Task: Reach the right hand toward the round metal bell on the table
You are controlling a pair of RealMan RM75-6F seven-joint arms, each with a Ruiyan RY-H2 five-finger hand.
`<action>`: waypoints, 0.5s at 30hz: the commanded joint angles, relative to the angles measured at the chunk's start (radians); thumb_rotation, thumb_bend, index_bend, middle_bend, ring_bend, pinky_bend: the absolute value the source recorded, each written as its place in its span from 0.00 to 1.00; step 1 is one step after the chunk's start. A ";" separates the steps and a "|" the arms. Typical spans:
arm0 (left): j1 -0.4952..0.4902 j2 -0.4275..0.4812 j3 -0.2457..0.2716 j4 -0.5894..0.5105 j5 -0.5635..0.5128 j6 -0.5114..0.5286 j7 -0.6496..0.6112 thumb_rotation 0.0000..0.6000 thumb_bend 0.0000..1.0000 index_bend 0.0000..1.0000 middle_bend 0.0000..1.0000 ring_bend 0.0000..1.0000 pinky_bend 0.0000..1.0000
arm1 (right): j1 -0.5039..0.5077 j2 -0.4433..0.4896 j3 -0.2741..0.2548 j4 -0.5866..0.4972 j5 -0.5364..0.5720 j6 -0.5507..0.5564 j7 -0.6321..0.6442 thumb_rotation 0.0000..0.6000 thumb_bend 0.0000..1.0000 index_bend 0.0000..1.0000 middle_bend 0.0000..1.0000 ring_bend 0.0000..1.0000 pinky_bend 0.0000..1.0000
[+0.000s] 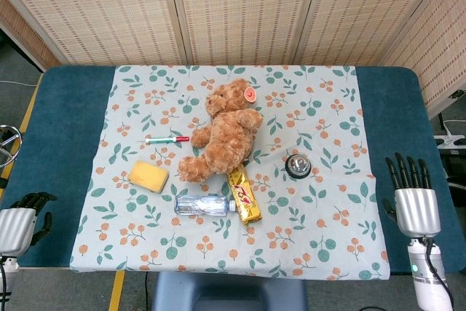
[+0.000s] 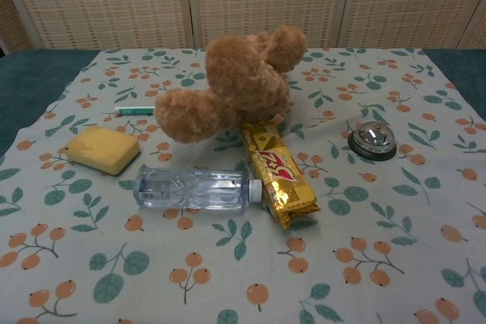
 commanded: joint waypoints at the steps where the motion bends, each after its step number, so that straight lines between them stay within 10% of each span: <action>1: 0.000 0.001 0.002 -0.006 0.001 -0.001 0.008 1.00 0.59 0.34 0.32 0.28 0.49 | -0.012 0.013 0.008 -0.022 -0.008 -0.028 0.001 1.00 0.18 0.00 0.00 0.00 0.03; 12: 0.000 0.004 0.002 -0.008 0.006 0.000 0.004 1.00 0.59 0.34 0.32 0.28 0.49 | -0.010 0.003 0.017 0.026 -0.114 -0.094 0.133 1.00 0.18 0.00 0.00 0.00 0.03; 15: 0.002 0.008 0.001 -0.013 -0.002 -0.004 -0.006 1.00 0.59 0.34 0.32 0.28 0.49 | 0.018 -0.039 0.035 0.117 -0.148 -0.130 0.247 1.00 0.35 0.00 0.00 0.00 0.03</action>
